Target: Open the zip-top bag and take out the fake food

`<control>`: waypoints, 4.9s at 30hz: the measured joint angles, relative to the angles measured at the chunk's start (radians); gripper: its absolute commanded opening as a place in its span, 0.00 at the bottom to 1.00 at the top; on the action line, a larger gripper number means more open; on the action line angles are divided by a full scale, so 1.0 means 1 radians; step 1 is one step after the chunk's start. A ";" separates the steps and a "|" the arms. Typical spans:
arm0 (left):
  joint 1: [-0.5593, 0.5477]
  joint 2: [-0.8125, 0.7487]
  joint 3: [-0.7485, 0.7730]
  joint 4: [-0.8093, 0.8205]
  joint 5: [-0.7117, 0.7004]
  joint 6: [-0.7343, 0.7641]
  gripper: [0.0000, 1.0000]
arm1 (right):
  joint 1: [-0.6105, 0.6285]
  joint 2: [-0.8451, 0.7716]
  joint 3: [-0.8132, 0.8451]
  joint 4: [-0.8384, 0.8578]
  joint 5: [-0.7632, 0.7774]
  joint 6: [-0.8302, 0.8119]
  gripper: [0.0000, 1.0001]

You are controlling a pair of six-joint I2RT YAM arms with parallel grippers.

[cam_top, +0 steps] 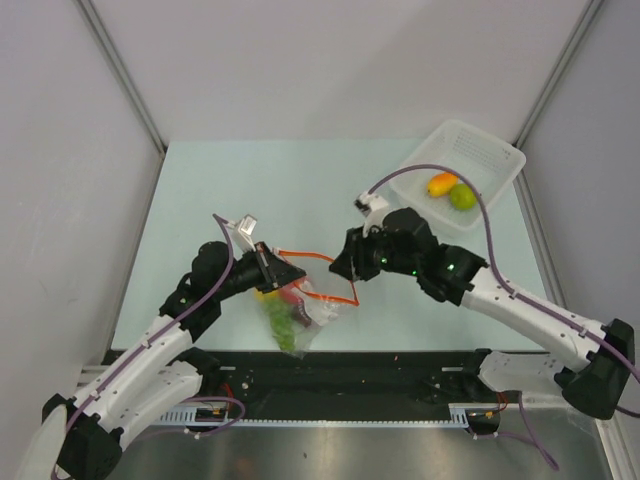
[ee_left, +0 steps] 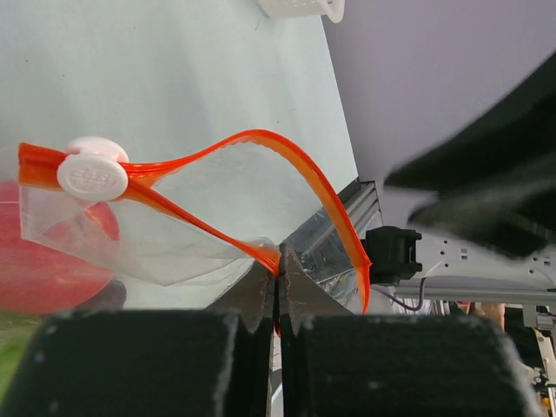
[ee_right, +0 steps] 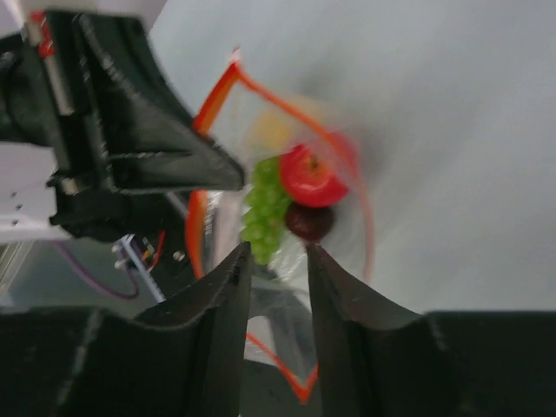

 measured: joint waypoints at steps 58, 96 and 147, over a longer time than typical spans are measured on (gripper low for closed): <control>0.000 0.016 -0.077 0.005 0.011 -0.002 0.00 | 0.221 0.626 -0.080 0.400 -0.029 0.124 0.64; -0.007 -0.055 -0.075 0.091 0.072 -0.018 0.00 | 0.195 0.457 -0.006 0.229 0.133 0.064 0.35; 0.003 -0.009 -0.075 -0.006 0.025 -0.007 0.00 | -0.869 0.556 0.183 0.116 0.208 -0.040 0.82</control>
